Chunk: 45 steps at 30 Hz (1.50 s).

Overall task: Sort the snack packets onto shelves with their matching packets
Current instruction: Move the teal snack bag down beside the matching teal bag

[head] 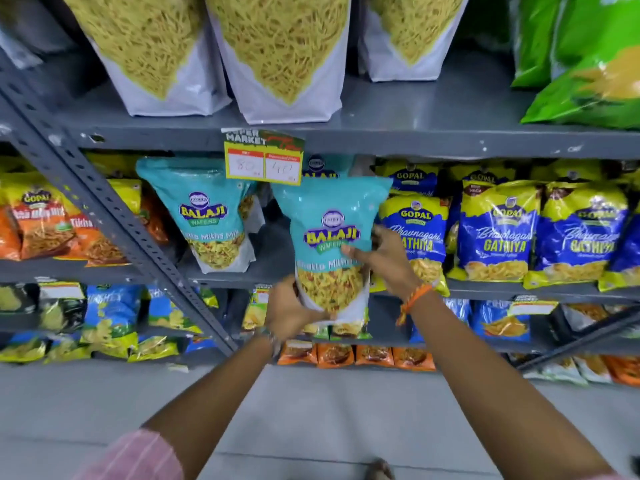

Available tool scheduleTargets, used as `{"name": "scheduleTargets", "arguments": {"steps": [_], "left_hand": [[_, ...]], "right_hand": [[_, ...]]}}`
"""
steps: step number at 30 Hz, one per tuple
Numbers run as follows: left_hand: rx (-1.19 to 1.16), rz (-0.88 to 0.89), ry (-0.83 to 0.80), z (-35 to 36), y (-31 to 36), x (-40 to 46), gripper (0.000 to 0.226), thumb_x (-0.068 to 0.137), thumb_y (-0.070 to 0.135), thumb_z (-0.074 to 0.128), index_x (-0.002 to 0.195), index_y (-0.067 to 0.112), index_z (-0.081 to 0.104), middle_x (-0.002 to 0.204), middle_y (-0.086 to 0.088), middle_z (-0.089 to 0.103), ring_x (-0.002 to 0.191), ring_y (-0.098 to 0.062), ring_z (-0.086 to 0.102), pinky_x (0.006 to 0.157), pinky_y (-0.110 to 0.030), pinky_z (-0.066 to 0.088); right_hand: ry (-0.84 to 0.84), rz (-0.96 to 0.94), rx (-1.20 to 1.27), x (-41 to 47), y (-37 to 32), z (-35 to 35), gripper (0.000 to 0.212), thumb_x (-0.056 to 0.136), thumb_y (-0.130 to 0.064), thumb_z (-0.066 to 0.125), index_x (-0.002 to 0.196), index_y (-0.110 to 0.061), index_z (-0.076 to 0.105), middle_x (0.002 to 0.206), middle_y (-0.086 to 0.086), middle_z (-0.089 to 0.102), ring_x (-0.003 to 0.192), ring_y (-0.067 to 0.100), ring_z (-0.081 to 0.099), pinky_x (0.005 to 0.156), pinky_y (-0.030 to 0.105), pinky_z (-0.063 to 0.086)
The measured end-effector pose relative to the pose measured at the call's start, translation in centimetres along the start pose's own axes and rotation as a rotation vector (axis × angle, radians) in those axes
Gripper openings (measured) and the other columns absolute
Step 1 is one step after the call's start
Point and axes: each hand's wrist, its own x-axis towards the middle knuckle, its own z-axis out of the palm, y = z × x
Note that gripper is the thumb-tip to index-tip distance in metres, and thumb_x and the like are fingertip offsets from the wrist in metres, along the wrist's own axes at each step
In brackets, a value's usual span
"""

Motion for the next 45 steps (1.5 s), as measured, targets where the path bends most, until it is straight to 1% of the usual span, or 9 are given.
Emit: {"name": "scheduleTargets", "arguments": {"steps": [5,10,13,16,21,25,37,41,45], "left_hand": [[0.072,0.034,0.074,-1.2,1.1,5.3,0.087,0.043,0.04,0.103,0.117,0.013,0.066,0.114,-0.001,0.075,0.105,-0.018,0.071,0.085,-0.045,0.062],[0.151,0.066,0.085,-2.4,0.5,8.9,0.089,0.052,0.031,0.102,0.127,0.008,0.061,0.123,-0.007,0.072,0.107,-0.015,0.064,0.085,-0.033,0.054],[0.164,0.1,0.095,-2.8,-0.1,10.2,0.092,0.052,0.027,0.102,0.132,0.009,0.059,0.131,-0.01,0.07,0.119,-0.02,0.064,0.094,-0.035,0.054],[0.173,0.123,0.089,-2.8,-0.3,11.0,0.093,0.052,0.023,0.102,0.133,0.008,0.058,0.132,-0.011,0.069,0.116,-0.01,0.057,0.093,-0.03,0.05],[0.177,0.102,0.063,-2.9,-1.2,11.4,0.099,0.048,0.023,0.103,0.134,0.011,0.056,0.132,-0.009,0.069,0.12,-0.016,0.061,0.099,-0.034,0.052],[0.162,0.106,0.064,-2.9,-1.9,11.7,0.101,0.044,0.027,0.103,0.132,0.013,0.057,0.131,-0.009,0.07,0.124,-0.026,0.064,0.101,-0.047,0.056],[0.117,0.08,-0.002,-3.1,-2.3,11.7,0.102,0.048,0.02,0.101,0.136,0.015,0.051,0.134,-0.009,0.067,0.128,-0.028,0.06,0.108,-0.047,0.05],[-0.026,0.028,0.035,-3.7,-1.6,10.3,0.113,0.047,0.022,0.102,0.144,0.011,0.044,0.141,-0.01,0.061,0.136,-0.027,0.055,0.112,-0.053,0.047],[-0.363,-0.095,0.188,-4.9,2.8,5.5,0.09,0.069,-0.008,0.087,0.147,0.004,0.044,0.153,-0.014,0.048,0.142,-0.024,0.045,0.11,-0.031,0.05]], "right_hand": [[0.008,-0.049,-0.009,5.1,-1.2,1.5,0.046,0.077,0.005,0.08,0.121,0.004,0.064,0.111,0.013,0.072,0.087,0.005,0.07,0.077,0.023,0.062],[0.011,-0.088,-0.012,8.1,-0.2,2.6,0.046,0.078,0.004,0.079,0.121,0.003,0.063,0.11,0.012,0.072,0.088,0.003,0.073,0.076,0.022,0.06],[0.03,-0.1,-0.012,9.0,0.5,3.0,0.05,0.077,0.0,0.082,0.122,0.003,0.062,0.115,0.013,0.073,0.102,0.02,0.073,0.084,0.032,0.062],[0.039,-0.111,-0.02,9.3,1.1,3.2,0.053,0.075,-0.004,0.085,0.123,0.002,0.063,0.12,0.016,0.073,0.111,0.028,0.072,0.092,0.044,0.061],[0.043,-0.132,-0.057,8.8,1.9,3.4,0.054,0.075,-0.005,0.085,0.124,-0.003,0.063,0.122,0.013,0.073,0.115,0.026,0.07,0.093,0.041,0.061],[0.044,-0.159,-0.106,8.6,2.1,3.4,0.056,0.074,-0.01,0.087,0.125,-0.003,0.064,0.123,0.012,0.073,0.114,0.023,0.071,0.092,0.038,0.062],[0.059,-0.116,-0.126,8.2,2.5,3.3,0.065,0.067,-0.018,0.092,0.125,-0.007,0.063,0.124,0.008,0.073,0.117,0.021,0.069,0.096,0.05,0.06],[0.066,-0.061,-0.127,7.4,1.0,2.7,0.081,0.063,-0.012,0.094,0.132,-0.009,0.051,0.132,0.009,0.068,0.124,0.022,0.064,0.099,0.048,0.058],[0.23,-0.067,-0.028,4.1,-2.3,1.5,0.082,0.066,-0.004,0.091,0.135,-0.008,0.047,0.138,0.011,0.061,0.128,0.022,0.058,0.102,0.034,0.051]]}}
